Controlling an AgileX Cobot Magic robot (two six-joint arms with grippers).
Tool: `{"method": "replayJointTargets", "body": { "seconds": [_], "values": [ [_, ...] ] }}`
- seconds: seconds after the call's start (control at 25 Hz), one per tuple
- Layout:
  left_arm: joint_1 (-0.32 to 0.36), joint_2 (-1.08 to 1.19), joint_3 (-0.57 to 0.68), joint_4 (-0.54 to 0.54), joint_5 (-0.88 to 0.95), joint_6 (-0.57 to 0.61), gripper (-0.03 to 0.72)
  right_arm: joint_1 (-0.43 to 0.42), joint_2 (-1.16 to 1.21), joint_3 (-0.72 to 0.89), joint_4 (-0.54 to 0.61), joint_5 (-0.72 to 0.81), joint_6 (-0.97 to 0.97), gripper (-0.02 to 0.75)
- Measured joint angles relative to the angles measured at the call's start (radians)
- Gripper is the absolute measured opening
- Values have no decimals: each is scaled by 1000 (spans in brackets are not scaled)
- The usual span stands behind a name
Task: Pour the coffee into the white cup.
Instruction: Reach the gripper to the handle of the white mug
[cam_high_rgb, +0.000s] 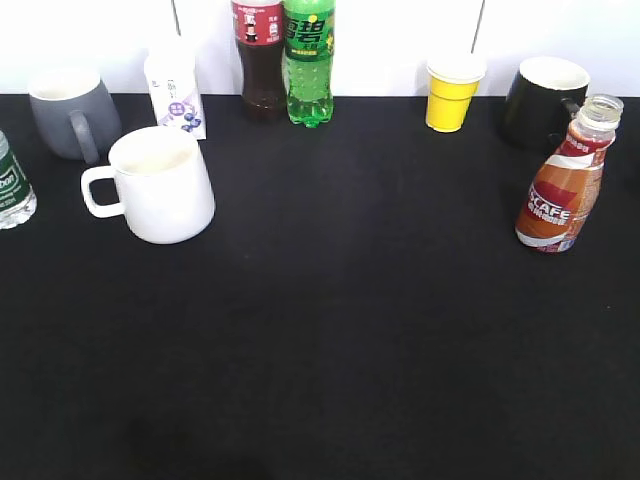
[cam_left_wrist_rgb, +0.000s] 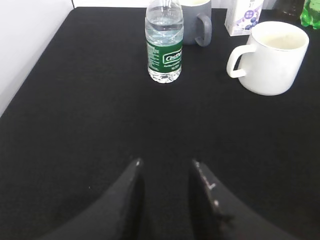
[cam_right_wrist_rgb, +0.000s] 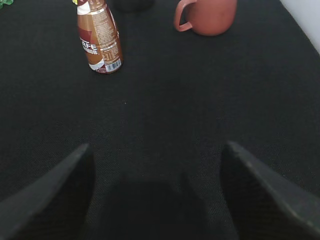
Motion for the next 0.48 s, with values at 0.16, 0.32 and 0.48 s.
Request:
{"method": "replayJointTargets", "body": {
  "seconds": [0.16,0.32,0.48],
  "values": [
    [0,0,0,0,0,0,239,0,0,0,0,0,0,592],
    [0,0,0,0,0,0,239,0,0,0,0,0,0,592],
    [0,51,-17,0,-32,0,353,0,0,0,0,0,0,592]
  ]
}}
